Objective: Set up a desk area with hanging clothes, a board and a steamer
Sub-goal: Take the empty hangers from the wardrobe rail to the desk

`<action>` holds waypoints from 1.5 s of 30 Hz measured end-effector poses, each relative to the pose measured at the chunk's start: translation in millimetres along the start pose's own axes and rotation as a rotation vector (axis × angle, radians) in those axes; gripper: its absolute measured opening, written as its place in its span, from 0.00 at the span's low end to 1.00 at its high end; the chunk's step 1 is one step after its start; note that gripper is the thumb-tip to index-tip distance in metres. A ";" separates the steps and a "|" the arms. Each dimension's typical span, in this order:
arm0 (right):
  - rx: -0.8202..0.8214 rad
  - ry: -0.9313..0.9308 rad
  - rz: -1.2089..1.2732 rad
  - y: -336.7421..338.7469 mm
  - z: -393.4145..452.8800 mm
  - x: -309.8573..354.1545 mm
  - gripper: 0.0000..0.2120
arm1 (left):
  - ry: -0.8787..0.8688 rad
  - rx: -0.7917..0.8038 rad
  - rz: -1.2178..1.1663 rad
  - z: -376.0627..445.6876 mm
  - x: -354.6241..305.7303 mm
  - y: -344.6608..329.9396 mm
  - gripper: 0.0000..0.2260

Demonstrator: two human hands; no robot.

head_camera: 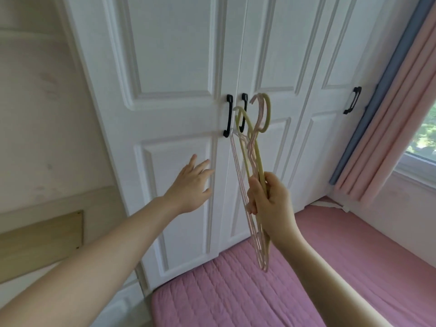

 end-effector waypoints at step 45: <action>1.343 -0.271 0.142 -407.4 -272.8 90.0 0.10 | 0.909 -1.411 -1.558 -520.7 259.0 107.3 0.08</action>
Point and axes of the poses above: each hand's wrist, its own z-axis towards the middle knuckle, its own y-axis out of the back of the hand, x = y × z, the point moved 10 cm from there along z, towards the middle knuckle, and after that the axes turned 12 degrees about -z, right-handed, at the moved point
